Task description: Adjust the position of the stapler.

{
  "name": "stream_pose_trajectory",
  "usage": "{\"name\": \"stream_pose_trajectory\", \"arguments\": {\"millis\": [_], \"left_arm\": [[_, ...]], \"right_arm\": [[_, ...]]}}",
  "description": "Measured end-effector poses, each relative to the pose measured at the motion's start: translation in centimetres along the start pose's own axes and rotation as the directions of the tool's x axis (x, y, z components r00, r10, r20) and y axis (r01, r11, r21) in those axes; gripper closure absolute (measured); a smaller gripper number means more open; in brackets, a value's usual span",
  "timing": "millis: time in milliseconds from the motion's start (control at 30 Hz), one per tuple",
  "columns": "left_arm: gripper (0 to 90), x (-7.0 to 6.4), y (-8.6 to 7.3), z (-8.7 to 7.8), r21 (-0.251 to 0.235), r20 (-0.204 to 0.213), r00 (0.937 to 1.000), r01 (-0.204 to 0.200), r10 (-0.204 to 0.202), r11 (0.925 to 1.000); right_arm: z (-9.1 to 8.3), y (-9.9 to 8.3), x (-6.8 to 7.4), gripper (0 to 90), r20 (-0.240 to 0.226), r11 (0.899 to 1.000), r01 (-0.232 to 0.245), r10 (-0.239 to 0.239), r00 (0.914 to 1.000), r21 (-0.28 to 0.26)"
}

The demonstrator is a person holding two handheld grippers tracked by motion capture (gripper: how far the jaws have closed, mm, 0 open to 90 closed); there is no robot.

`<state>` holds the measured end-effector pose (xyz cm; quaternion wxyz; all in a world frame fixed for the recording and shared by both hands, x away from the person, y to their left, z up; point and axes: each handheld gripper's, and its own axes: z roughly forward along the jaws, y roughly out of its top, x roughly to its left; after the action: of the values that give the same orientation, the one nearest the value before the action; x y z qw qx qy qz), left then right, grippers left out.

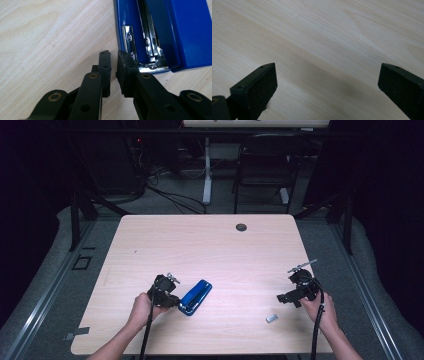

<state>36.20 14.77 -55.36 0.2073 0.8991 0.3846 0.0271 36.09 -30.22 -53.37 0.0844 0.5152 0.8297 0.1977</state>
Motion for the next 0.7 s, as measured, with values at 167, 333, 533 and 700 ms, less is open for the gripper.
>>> {"name": "stream_pose_trajectory", "arguments": {"millis": [167,333,533,700], "left_arm": [[85.7,-0.13,0.00,0.05,0.000,0.006,0.9999,-0.009,0.009,1.0000],[88.4,-0.24,-0.03,0.03,-0.004,0.006,0.9998,-0.019,0.019,0.9998],[89.9,-0.19,-0.13,-0.07,0.000,0.022,0.9996,-0.015,0.015,0.9999],[90.0,-0.11,-0.19,0.03,-0.001,0.032,0.9994,-0.010,0.010,1.0000]], "right_arm": [[0.02,0.01,0.00,2.0,0.001,1.000,-0.001,0.001,1.0000,-0.004],[-0.03,0.04,0.00,2.0,-0.002,1.000,0.007,-0.007,1.0000,-0.002],[-0.03,0.05,0.02,2.0,0.003,1.000,0.007,-0.007,1.0000,0.003],[0.08,0.06,0.09,2.0,-0.002,1.000,0.004,-0.004,1.0000,0.000]]}}
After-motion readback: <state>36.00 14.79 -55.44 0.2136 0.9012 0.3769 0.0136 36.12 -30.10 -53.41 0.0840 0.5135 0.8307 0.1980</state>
